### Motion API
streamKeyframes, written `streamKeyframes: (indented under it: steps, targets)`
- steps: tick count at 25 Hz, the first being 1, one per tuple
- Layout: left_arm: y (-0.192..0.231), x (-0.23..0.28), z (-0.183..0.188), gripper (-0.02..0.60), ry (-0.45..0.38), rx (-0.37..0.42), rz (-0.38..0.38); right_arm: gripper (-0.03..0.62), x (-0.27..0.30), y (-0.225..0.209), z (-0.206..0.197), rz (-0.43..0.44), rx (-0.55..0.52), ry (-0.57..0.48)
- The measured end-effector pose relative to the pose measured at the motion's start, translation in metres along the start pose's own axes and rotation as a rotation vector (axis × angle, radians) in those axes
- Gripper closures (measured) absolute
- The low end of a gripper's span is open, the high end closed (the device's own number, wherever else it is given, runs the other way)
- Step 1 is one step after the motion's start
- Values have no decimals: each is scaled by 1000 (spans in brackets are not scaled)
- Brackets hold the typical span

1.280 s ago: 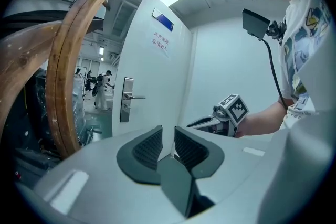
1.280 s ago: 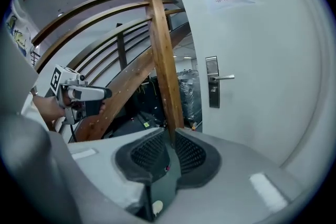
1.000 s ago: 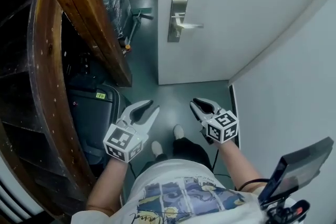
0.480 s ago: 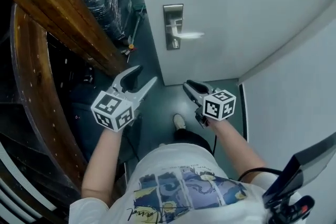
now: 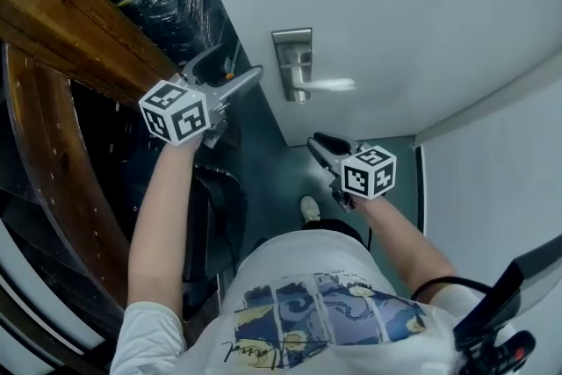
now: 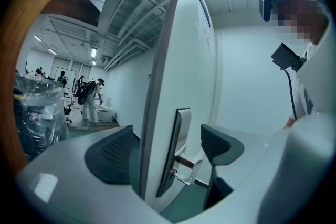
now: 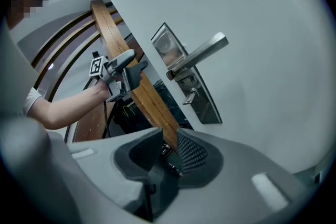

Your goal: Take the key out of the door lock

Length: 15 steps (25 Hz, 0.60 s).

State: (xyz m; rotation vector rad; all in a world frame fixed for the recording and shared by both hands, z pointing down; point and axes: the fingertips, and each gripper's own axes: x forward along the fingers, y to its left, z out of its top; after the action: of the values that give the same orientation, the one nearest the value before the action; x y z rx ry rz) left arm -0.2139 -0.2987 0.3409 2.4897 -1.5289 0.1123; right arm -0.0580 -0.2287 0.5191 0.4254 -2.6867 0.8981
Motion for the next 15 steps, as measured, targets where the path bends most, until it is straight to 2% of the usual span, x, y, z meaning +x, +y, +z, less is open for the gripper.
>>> streamKeyframes:
  steps: [5, 10, 15]
  targets:
    - [22, 26, 16, 129, 1, 0, -88, 523, 9, -13, 1, 0, -13, 36]
    - [24, 40, 41, 126, -40, -30, -239, 524, 16, -21, -1, -11, -2, 58]
    - [23, 50, 60, 127, -52, -63, -301, 525, 24, -25, 0, -15, 8, 68]
